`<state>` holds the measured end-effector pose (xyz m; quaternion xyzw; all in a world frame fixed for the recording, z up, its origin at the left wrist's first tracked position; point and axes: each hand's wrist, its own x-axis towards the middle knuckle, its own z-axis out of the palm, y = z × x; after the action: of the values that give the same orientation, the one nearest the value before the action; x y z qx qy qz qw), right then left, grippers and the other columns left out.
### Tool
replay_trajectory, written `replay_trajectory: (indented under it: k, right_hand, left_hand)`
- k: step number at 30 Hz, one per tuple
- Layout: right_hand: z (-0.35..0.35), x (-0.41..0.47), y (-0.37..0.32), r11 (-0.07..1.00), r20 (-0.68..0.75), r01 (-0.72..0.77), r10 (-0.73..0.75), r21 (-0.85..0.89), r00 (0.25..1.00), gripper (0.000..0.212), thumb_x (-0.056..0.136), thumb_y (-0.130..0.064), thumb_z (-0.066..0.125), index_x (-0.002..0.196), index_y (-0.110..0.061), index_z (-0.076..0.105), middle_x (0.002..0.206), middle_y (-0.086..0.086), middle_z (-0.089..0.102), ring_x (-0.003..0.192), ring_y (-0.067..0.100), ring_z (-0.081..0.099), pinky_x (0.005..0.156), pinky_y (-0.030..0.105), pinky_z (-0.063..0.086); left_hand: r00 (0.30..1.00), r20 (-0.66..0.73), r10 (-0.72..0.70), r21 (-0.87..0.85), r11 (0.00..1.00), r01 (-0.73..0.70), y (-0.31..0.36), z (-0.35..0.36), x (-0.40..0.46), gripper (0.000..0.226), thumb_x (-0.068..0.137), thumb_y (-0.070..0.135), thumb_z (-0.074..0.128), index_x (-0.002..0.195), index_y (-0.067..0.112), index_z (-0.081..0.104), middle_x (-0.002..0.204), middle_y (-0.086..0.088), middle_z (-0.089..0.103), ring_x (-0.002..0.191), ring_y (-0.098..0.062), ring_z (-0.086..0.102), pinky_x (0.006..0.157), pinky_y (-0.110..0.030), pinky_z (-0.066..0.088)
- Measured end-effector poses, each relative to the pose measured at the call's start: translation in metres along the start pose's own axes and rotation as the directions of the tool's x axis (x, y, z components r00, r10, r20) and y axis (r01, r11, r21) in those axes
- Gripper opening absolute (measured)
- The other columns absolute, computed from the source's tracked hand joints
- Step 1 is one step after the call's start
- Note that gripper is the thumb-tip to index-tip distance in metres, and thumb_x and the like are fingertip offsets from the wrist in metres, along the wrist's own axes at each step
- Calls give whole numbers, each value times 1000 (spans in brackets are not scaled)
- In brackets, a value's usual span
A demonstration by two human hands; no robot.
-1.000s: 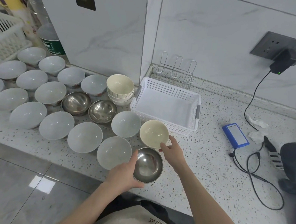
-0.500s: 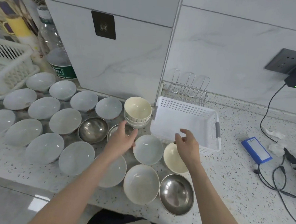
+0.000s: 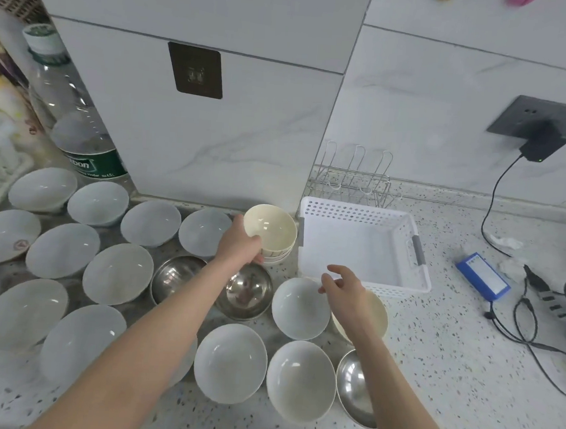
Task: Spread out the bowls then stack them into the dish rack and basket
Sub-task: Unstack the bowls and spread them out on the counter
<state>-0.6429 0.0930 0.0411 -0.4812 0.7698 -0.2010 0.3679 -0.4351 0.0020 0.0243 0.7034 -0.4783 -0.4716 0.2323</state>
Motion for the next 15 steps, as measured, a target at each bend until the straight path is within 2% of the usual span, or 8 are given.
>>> replay_trajectory:
  k: [1,3,6,8,11,15]
  right_hand:
    - [3,0,0,1000,-5,-6,6,18,1000,38,97,-34,46,134,-29,51,89,-17,71,74,-12,50,52,5,38]
    - [9,2,-1,996,-3,-23,23,89,1000,37,96,-32,48,132,-28,53,86,-15,72,77,-8,54,52,10,36]
    - [21,7,-5,982,10,-40,39,186,999,34,96,-28,50,129,-24,56,81,-12,71,81,-3,56,61,19,38]
    - [28,10,-10,980,24,-40,36,194,999,31,95,-27,50,125,-22,60,77,-13,71,76,1,57,61,23,38]
    - [41,15,-23,980,34,-27,21,195,999,31,94,-26,49,121,-19,63,73,-14,70,66,4,55,62,24,40]
    - [60,24,-49,984,56,-27,18,177,998,36,96,-30,45,125,-12,56,81,-3,72,69,12,58,70,32,48]
  left_hand:
    - [1000,9,3,-36,999,-3,-1,-1,0,39,85,9,40,121,24,41,98,-10,68,56,-16,72,36,-20,36]
    - [999,38,9,-103,995,-5,-2,-4,1,39,86,7,38,119,27,42,97,-13,68,50,-12,70,32,-17,31]
    - [997,79,16,-207,978,1,-5,-11,-2,47,87,4,37,123,32,44,89,-12,68,58,-17,71,34,-19,28]
    - [996,90,14,-268,963,10,-8,-19,-5,51,87,2,38,125,35,45,84,-12,68,60,-19,69,34,-19,27]
    - [996,88,18,-388,922,18,-15,-35,-10,51,88,-3,39,127,29,46,86,-14,67,56,-17,68,32,-16,25]
    - [999,42,-13,-510,860,32,-31,-60,-20,53,89,-6,38,128,29,46,80,-17,68,55,-18,58,31,-16,21]
